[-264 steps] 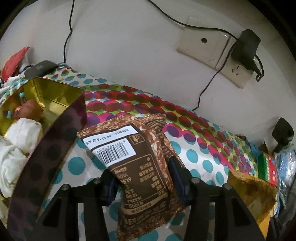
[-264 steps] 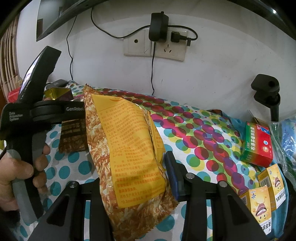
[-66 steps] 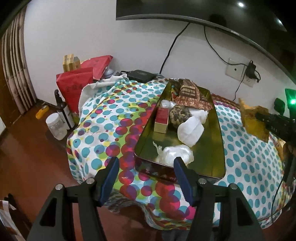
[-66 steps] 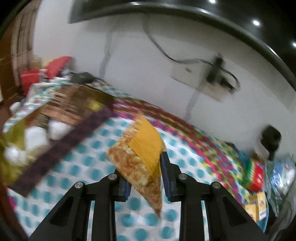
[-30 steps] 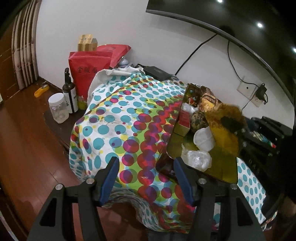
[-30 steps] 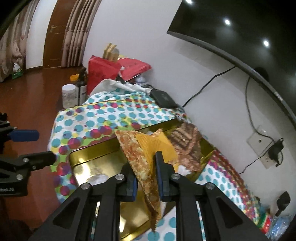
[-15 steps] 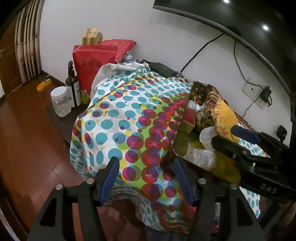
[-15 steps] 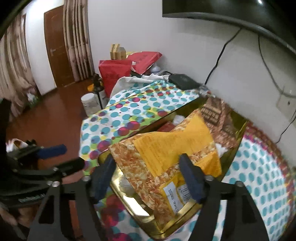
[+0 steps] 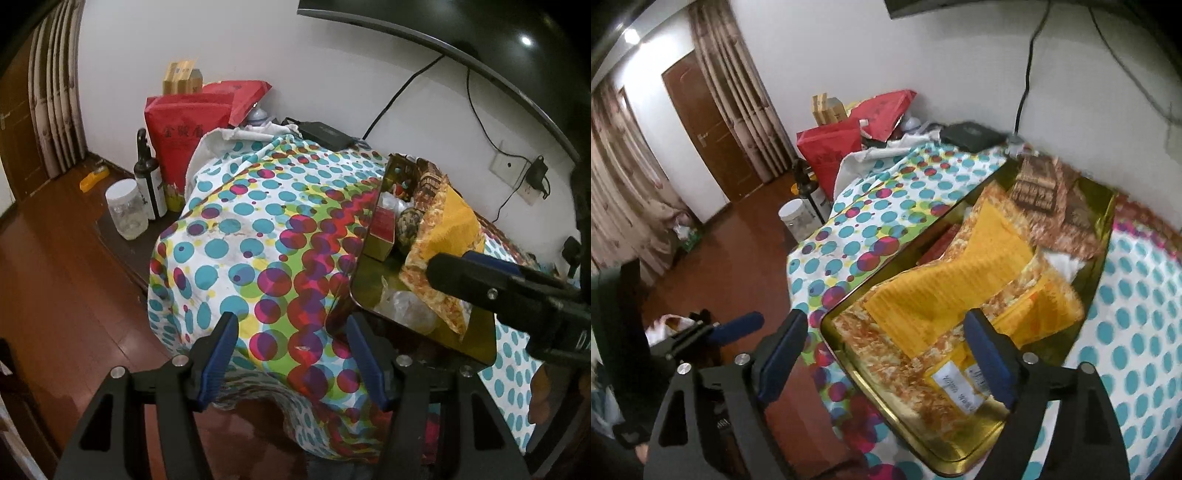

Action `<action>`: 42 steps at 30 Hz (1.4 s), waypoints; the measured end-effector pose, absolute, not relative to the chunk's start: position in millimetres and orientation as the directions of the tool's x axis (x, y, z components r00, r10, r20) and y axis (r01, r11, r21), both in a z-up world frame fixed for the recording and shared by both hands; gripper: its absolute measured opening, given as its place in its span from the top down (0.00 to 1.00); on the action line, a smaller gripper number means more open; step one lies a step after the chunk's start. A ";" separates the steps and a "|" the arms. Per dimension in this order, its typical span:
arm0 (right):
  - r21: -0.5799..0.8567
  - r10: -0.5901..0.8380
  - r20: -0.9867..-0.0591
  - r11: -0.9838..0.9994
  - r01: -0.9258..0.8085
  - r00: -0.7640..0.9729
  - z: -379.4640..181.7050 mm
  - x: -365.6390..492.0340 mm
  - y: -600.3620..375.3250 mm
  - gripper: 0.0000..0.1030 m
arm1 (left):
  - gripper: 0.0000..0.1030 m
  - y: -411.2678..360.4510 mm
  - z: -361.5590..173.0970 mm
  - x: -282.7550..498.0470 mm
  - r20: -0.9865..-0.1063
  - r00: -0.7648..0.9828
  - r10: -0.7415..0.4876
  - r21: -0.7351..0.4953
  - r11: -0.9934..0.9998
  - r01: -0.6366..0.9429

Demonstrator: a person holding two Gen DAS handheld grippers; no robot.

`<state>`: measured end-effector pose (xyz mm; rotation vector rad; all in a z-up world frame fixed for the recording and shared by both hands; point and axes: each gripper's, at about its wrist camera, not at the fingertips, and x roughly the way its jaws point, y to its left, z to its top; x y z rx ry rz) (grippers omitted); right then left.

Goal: Organize objects

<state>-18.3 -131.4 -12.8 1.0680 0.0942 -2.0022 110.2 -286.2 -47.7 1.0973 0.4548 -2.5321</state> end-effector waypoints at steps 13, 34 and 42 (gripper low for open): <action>0.354 -0.662 -0.695 -0.655 0.667 -0.281 -1.2 -21.0 -122.0 0.11 | 0.39 -267.0 -42.7 105.8 -0.758 -0.605 -0.242 -0.042 -0.909 0.415; 0.189 -0.473 -0.638 -0.861 0.472 -0.607 45.5 -10.6 11.8 0.00 | 0.38 -187.7 -8.2 79.7 -0.758 -0.622 -0.197 0.031 -0.963 0.267; 0.100 -0.332 -0.681 -0.925 0.367 -0.653 35.4 1.0 60.2 0.00 | 0.31 -151.2 3.8 63.5 -0.756 -0.635 -0.157 0.044 -0.981 0.191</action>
